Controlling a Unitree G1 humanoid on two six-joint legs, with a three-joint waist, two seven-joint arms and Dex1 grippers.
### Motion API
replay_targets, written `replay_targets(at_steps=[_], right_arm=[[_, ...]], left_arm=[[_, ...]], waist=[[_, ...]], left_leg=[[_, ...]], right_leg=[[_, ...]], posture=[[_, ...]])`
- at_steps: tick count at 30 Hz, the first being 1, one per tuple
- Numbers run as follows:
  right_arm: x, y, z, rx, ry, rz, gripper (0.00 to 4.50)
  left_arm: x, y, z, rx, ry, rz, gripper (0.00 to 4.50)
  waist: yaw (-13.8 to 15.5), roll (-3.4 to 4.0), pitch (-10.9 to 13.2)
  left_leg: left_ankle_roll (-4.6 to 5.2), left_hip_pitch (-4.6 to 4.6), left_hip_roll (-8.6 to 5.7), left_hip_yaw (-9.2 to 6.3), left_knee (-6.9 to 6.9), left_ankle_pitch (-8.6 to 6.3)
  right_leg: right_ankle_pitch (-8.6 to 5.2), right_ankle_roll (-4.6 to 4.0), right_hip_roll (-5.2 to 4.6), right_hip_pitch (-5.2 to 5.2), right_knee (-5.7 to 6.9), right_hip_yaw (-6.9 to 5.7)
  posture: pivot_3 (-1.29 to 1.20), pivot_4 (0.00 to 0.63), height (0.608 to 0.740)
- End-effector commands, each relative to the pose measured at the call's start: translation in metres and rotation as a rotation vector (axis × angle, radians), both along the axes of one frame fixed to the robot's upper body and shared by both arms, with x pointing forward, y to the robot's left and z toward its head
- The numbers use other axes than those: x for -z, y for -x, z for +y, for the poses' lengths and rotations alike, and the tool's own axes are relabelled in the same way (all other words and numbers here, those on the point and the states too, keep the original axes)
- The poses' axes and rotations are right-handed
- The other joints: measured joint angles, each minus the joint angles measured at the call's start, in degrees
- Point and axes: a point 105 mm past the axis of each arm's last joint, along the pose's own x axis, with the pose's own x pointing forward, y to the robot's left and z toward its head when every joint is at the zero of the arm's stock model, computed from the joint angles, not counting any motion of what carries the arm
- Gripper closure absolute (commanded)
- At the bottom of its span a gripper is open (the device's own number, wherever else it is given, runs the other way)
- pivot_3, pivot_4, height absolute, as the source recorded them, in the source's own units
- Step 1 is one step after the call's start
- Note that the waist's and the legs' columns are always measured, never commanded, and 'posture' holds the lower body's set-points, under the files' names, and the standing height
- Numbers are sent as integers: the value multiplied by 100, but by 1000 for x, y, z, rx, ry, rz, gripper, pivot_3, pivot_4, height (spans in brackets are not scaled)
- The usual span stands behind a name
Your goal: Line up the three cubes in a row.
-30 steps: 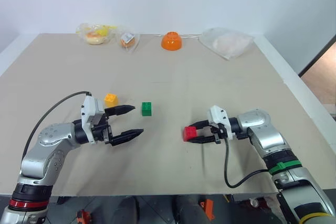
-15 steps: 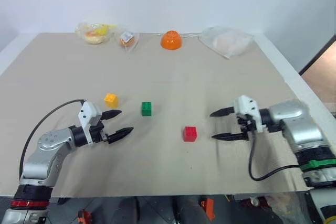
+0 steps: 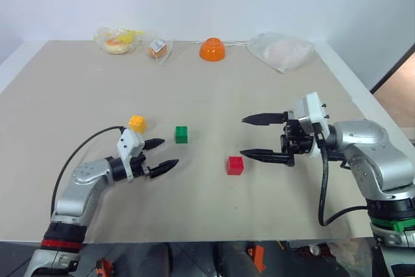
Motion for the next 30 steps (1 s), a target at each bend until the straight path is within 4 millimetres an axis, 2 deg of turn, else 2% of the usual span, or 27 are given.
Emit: replay_targets(at_steps=[1,14,22,25,30], right_arm=[[-4,8,7,-8,-27,-30,465],[-3,8,4,49,-54,-34,465],[0,8,3,64,-48,-34,465],[0,8,3,68,-46,-33,423],[2,7,2,72,-40,-31,423]], left_arm=[[-9,-14,0,-11,-23,-64,0],[-14,-48,-10,39,-65,-94,0],[-15,-52,-26,99,-50,-99,0],[-15,-51,-29,108,-33,-94,842],[-12,-47,-29,129,-31,-83,2512]], waist=[[0,0,0],[-5,-1,0],[-11,-1,0],[-9,-1,0],[-9,-1,0]], left_leg=[[0,1,0,0,0,0],[1,-1,0,-3,0,1],[2,-3,0,-4,0,1],[1,-3,0,-6,0,1],[2,-2,0,-6,0,1]], right_leg=[[0,0,0,0,1,-1],[2,2,4,1,0,-1],[2,3,6,0,0,-1],[2,3,6,0,0,-2],[2,3,6,0,1,-2]], posture=[[0,150,740],[0,150,740],[0,150,740],[0,150,740],[0,150,740]])
